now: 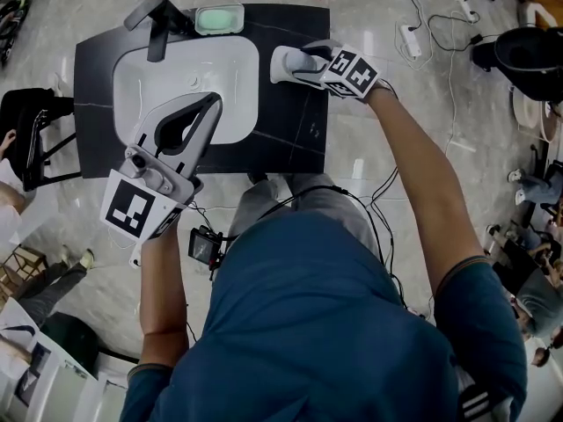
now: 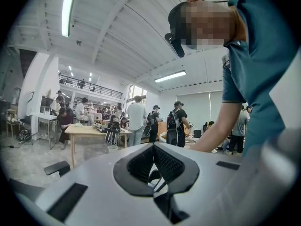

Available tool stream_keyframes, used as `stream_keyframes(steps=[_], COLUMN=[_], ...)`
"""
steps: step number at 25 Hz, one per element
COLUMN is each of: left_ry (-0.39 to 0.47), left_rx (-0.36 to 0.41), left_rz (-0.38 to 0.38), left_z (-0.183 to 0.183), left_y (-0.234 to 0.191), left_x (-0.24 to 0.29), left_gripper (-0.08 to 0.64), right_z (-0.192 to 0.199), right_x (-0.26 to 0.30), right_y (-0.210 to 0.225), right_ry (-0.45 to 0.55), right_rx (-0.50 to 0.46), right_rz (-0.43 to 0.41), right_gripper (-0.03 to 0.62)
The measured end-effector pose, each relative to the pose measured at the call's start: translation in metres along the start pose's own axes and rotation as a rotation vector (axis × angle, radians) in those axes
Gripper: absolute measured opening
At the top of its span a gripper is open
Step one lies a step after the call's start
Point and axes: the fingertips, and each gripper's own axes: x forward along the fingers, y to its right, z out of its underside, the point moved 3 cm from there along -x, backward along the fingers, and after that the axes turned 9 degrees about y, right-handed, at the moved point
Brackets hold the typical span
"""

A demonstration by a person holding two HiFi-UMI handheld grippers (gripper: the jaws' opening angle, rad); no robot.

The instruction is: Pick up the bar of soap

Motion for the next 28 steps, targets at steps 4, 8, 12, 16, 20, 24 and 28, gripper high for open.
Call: stream_keyframes(steps=[4,8,12,16,20,24,28], left_ry=[-0.013,-0.007,0.008,0.015,0.009,0.017,0.022], left_rx=[-0.001,0.004,0.013,0.018,0.020,0.026,0.027], left_rz=[0.000,0.007,0.019,0.029,0.042,0.055,0.067], left_z=[0.000,-0.001,-0.004,-0.005,-0.008,-0.009,-0.010], left_y=[0.000,0.001,0.003,0.006,0.010,0.015,0.019], left_x=[-0.001,-0.001,0.001,0.002,0.003,0.002,0.000], left_gripper=[0.003,0.003,0.003,0.003,0.003,0.003,0.003], right_z=[-0.002,-0.009,-0.015,-0.021,-0.029,-0.036,-0.040], right_x=[-0.004,-0.010,-0.016,-0.024,-0.035,-0.044,-0.053], right_y=[-0.002,-0.004,-0.006,-0.011,-0.017,-0.025,-0.035], right_ry=[0.016,0.035,0.044,0.063,0.082,0.105,0.118], right_rx=[0.003,-0.001,-0.002,-0.003,-0.009,-0.013,-0.020], right_rz=[0.021,0.031,0.040,0.051,0.066,0.080,0.093], right_gripper=[0.268,0.268,0.268,0.268,0.268,0.268,0.268])
